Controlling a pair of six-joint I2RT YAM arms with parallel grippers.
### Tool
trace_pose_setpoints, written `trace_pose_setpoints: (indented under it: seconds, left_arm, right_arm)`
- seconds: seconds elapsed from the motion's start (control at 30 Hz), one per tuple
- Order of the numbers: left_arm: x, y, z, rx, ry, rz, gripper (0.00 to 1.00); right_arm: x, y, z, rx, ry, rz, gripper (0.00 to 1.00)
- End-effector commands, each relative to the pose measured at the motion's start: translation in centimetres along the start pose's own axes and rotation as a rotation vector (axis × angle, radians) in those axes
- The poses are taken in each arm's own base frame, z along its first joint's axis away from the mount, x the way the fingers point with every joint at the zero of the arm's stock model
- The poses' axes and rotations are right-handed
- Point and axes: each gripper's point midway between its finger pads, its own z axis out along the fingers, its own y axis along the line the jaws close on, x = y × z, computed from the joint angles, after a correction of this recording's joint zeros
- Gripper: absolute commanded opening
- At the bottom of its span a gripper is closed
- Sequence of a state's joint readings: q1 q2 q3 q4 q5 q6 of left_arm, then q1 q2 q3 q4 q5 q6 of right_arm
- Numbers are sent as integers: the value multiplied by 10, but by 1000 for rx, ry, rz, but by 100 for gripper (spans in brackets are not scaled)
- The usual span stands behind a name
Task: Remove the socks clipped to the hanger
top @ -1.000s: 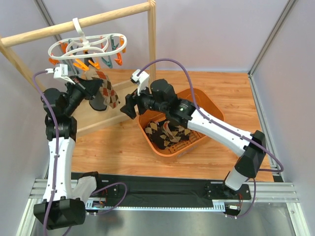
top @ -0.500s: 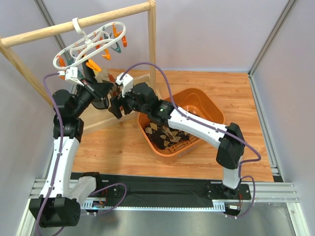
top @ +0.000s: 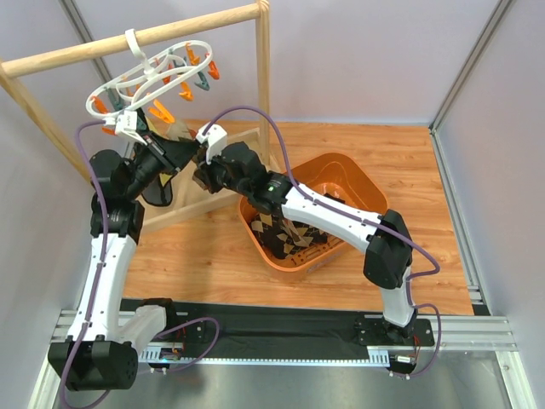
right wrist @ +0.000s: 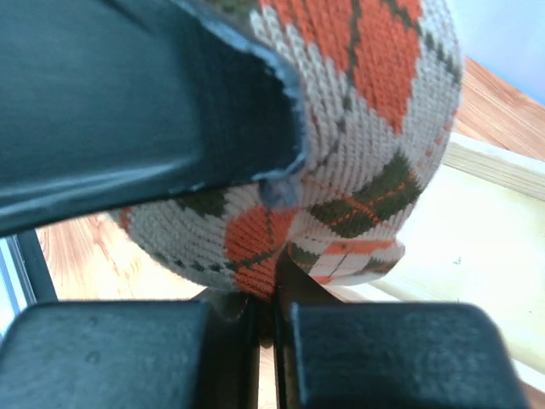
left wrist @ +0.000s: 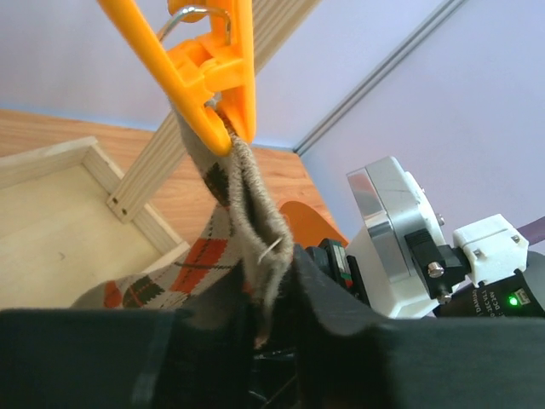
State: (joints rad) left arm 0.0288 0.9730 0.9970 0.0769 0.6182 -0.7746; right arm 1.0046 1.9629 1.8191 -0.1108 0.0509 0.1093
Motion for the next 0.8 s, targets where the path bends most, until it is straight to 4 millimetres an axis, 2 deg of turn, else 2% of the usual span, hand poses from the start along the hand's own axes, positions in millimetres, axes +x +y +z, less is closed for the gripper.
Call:
trace_pose_setpoints:
  seconds: [0.0,0.03,0.07,0.1,0.17,0.23,0.4,0.47,0.6,0.67,0.7,0.77]
  left_arm:
    - [-12,-24,-4,42,7,41,34]
    - [-5,-18,-6,5,39,17,46]
    - [-13,-14,-8,-35,24,53,51]
    - [-14,-10,-11,-75,26,66,54]
    - [-18,5,-21,-195,17,89,60]
    - [-21,9,-30,-235,10,115,64]
    - [-35,11,-41,-307,-4,113,67]
    - [-48,9,-45,-346,-36,117,67]
    - [-70,2,-42,-365,-101,91,65]
    - [-81,-8,-39,-353,-120,65,63]
    - [-82,-1,-34,-379,-112,48,63]
    - [-91,6,-37,-457,-137,19,63]
  right_arm:
    - [-39,9,-10,-33,-91,-3,1]
    - [-42,10,-14,-46,-91,-1,0]
    - [-42,14,-16,-79,-85,0,0]
    - [-42,21,-18,-120,-77,6,0]
    - [-47,19,-26,-154,-74,61,0]
    - [-49,26,-32,-213,-75,88,0]
    - [-39,31,-43,-266,-43,105,0]
    - [-35,33,-43,-273,-30,109,0]
    - [-40,28,-40,-246,-41,104,0]
    - [-43,29,-40,-247,-41,99,0]
    - [-44,30,-40,-250,-42,100,0]
    - [-50,30,-41,-253,-57,100,0]
